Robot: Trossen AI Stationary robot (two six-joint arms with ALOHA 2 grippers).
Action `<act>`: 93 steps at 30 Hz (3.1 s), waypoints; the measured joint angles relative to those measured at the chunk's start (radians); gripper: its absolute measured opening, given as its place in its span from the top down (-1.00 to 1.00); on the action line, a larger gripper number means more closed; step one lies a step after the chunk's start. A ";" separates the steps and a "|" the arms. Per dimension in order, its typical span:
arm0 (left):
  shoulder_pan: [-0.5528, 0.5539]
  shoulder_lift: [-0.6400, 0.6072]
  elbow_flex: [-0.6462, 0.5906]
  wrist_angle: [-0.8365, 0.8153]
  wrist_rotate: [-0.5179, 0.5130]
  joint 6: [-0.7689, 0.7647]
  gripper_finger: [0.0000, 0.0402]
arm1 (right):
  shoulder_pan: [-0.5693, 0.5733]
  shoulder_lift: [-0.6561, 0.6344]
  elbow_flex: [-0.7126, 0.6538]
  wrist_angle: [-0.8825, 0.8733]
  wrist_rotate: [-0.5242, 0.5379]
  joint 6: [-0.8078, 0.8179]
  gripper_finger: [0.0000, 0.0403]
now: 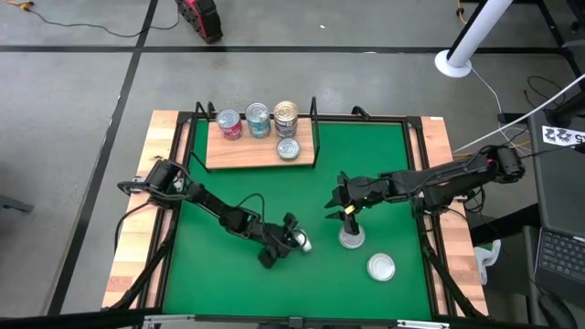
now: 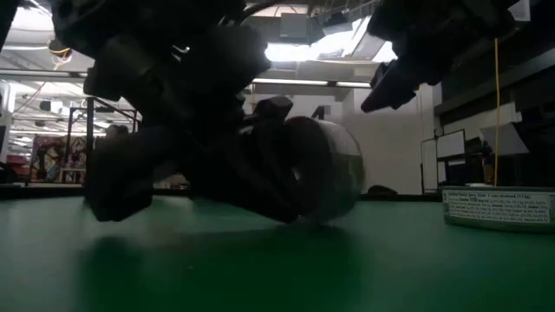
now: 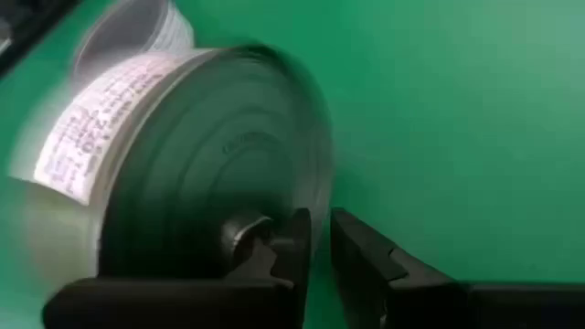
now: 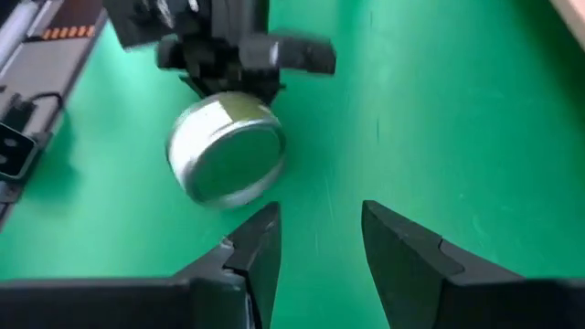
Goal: Stack canned seafood by type on shelf
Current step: Stack the green tuna can on top of the other green tuna can on the shelf
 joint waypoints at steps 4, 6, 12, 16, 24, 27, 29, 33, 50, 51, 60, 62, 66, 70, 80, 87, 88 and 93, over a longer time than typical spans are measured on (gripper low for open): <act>0.001 0.000 -0.001 -0.006 -0.011 -0.014 0.78 | 0.000 0.034 0.000 0.001 0.000 0.000 0.25; 0.003 -0.001 -0.001 -0.009 -0.014 -0.014 0.78 | 0.000 0.045 0.000 0.008 -0.017 -0.001 0.25; 0.004 -0.001 0.000 -0.008 -0.015 -0.014 0.78 | 0.000 0.064 0.000 0.015 -0.088 -0.004 0.25; 0.001 -0.004 0.001 -0.001 -0.051 -0.015 0.78 | 0.000 0.075 0.000 0.017 -0.105 -0.035 0.25; -0.019 -0.005 0.002 0.008 -0.157 -0.025 0.78 | 0.000 0.077 0.000 0.059 -0.113 -0.163 0.25; -0.034 -0.005 0.002 0.008 -0.205 -0.068 0.78 | 0.000 0.077 0.000 0.078 -0.112 -0.174 0.25; -0.042 -0.006 0.002 0.007 -0.222 -0.094 0.78 | 0.000 0.077 0.000 0.080 -0.100 -0.192 0.25; -0.050 -0.007 0.003 0.007 -0.228 -0.123 0.78 | 0.000 0.077 0.000 0.085 -0.084 -0.211 0.25; -0.075 -0.049 0.003 0.000 -0.319 -0.234 0.80 | 0.000 0.077 0.000 0.152 -0.043 -0.605 -0.52; -0.079 -0.060 0.003 0.000 -0.324 -0.253 0.82 | 0.000 0.077 0.000 0.153 -0.043 -0.663 -0.54; -0.104 -0.124 0.003 -0.110 -0.327 -0.427 0.99 | 0.000 0.077 0.000 0.203 0.031 -1.010 -0.51; -0.107 -0.126 0.003 -0.143 -0.332 -0.466 0.99 | -0.001 0.077 0.000 0.206 0.049 -1.044 -0.51; -0.108 -0.126 0.003 -0.209 -0.388 -0.507 0.99 | -0.001 0.109 0.000 0.234 0.088 -1.080 -0.51; -0.099 -0.126 0.003 -0.267 -0.499 -0.537 0.99 | -0.001 0.180 0.000 0.304 0.115 -1.144 -0.51; 0.010 -0.126 0.003 -0.315 -0.591 -0.542 0.99 | -0.001 0.344 0.000 0.464 0.231 -1.346 -0.51; 0.061 -0.126 0.003 -0.304 -0.585 -0.541 0.99 | -0.001 0.384 0.000 0.513 0.246 -1.398 -0.51; 0.064 -0.126 0.003 -0.300 -0.584 -0.541 0.99 | -0.001 0.384 0.000 0.513 0.246 -1.397 -0.51; 0.066 -0.126 0.003 -0.220 -0.581 -0.492 0.99 | -0.001 0.384 0.000 0.541 0.238 -1.378 -0.51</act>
